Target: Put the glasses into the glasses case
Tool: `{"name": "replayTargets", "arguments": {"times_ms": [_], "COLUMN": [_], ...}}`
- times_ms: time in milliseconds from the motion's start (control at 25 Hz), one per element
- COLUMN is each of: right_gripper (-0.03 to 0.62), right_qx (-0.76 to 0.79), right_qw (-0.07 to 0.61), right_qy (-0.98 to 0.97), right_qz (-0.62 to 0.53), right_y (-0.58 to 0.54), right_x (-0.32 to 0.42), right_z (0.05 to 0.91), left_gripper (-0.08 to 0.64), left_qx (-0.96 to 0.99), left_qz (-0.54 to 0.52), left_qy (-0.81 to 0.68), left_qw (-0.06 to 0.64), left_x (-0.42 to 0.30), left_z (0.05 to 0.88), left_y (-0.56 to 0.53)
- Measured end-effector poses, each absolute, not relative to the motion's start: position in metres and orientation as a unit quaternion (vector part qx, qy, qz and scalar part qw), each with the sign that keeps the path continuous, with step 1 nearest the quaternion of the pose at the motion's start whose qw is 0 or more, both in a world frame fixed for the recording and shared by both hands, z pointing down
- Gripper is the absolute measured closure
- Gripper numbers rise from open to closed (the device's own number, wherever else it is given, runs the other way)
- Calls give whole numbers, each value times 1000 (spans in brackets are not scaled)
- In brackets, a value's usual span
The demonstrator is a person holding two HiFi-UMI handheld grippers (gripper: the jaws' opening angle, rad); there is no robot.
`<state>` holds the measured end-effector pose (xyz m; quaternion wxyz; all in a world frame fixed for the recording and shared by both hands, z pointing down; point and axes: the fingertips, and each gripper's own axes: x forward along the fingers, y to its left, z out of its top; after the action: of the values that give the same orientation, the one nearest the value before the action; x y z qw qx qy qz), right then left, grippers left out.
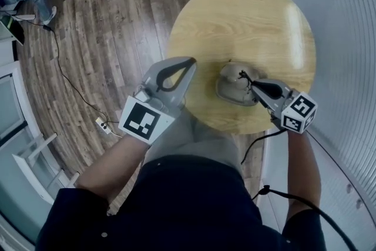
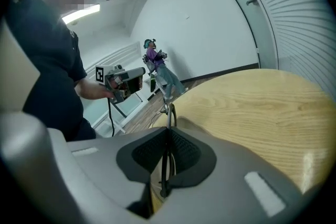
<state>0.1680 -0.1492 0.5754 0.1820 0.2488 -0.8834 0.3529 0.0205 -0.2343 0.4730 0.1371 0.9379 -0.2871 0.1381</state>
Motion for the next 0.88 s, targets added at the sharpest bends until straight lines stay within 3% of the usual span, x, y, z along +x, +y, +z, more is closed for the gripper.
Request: {"name": "replayTargets", "arguments": {"times_ms": [880], "right_gripper": [560], "right_qx": [91], "right_qw": [332], "right_qy": [-880], "right_qz": [326], "right_y": [-129], "right_x": [131], "right_z": [621], "left_gripper": [560], "left_qx": [926], "left_qz": [150], "left_qy": [-313], "left_qw": [150], "left_x": [-3], "left_z": [479], "left_y": [-233]}}
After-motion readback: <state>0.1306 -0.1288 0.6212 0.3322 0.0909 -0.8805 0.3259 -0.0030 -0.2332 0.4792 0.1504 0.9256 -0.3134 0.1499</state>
